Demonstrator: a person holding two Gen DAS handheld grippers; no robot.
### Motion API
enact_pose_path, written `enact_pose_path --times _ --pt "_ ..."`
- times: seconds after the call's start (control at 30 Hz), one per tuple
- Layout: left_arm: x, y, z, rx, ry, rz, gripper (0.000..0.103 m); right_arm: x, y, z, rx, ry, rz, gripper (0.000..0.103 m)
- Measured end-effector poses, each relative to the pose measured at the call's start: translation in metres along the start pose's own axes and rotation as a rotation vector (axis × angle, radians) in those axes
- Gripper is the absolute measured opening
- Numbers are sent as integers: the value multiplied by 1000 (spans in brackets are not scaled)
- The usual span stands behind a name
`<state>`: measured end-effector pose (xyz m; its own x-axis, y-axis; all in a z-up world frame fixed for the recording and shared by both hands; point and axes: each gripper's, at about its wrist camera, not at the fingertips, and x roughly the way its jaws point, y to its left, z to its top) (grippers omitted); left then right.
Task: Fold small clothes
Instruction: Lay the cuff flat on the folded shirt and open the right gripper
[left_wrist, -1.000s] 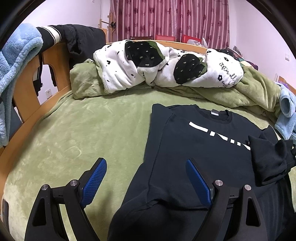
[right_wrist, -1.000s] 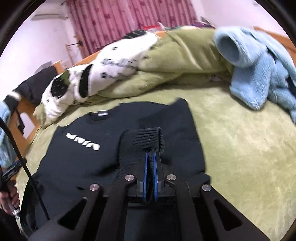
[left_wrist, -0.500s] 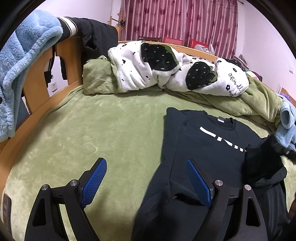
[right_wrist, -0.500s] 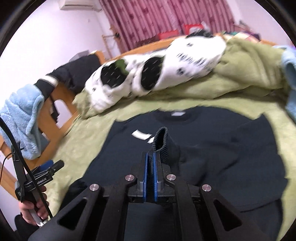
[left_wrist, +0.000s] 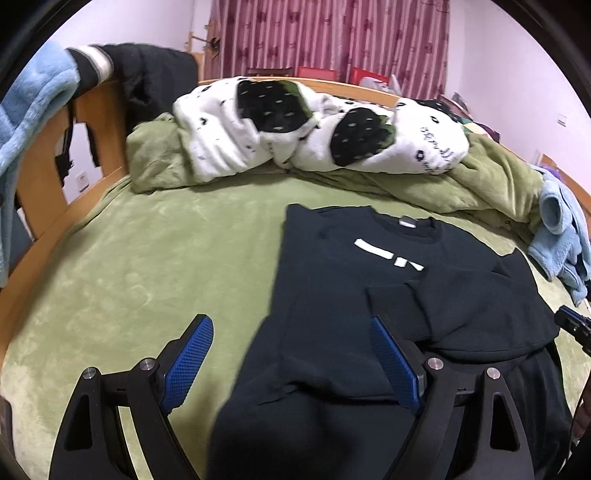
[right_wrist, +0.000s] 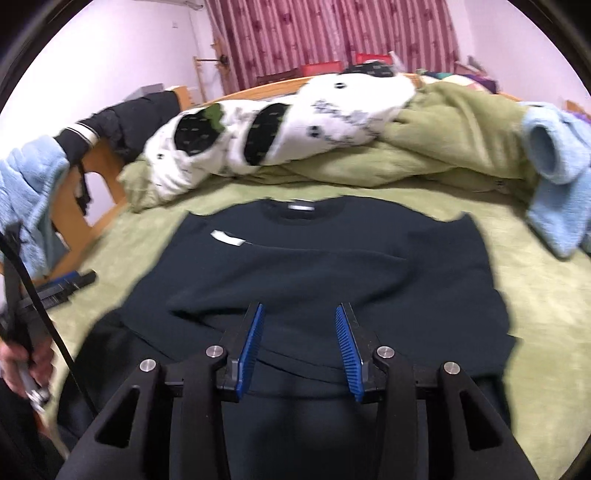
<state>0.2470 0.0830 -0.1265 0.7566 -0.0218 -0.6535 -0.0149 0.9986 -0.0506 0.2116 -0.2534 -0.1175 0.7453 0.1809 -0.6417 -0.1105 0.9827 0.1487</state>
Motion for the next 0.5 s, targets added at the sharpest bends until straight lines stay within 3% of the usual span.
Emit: enact_pose_path --times 0.23,0.5 --pt "21 -42 -1 47 23 -20 85 -9 -68 -19 60 -15 -71 40" --pt "74 -66 -3 51 87 -58 85 -14 -99 -22 81 -39 -69 40"
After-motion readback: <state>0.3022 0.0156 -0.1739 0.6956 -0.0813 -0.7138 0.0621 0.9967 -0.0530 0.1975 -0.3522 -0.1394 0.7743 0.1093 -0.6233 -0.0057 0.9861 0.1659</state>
